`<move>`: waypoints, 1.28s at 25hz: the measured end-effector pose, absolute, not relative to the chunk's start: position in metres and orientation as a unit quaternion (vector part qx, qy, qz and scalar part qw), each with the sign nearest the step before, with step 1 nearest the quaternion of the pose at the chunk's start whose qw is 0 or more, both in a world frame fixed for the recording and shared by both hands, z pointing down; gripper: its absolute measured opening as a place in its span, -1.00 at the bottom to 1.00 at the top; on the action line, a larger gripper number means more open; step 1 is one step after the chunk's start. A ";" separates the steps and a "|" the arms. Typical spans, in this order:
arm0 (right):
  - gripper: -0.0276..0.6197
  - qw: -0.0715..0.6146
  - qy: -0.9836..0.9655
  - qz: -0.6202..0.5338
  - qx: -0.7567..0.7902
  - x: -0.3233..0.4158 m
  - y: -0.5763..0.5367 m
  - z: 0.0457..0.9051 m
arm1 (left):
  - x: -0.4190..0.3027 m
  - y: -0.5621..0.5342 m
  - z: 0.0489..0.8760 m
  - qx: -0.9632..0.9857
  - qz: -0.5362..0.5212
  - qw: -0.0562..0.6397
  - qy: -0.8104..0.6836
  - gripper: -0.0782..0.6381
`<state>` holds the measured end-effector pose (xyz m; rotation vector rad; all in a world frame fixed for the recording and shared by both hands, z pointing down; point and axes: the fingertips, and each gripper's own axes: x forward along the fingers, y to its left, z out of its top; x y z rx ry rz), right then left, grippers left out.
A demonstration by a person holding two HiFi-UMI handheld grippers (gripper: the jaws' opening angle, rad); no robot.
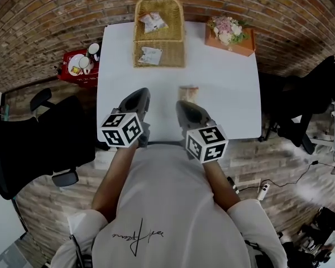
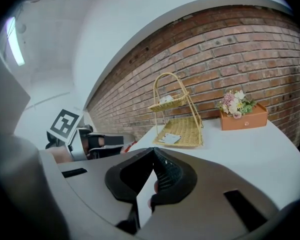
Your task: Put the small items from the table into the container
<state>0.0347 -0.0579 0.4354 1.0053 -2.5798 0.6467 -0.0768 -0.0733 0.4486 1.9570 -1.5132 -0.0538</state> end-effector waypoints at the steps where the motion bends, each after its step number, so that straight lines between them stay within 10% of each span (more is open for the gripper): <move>1: -0.85 0.145 -0.898 0.224 0.351 0.036 -0.058 0.434 | -0.076 -0.070 0.447 0.749 -0.018 0.323 -0.578 -0.75; 32: -0.85 0.122 -0.912 0.231 0.315 0.031 -0.024 0.427 | -0.039 -0.014 0.427 0.789 0.020 0.296 -0.538 -0.76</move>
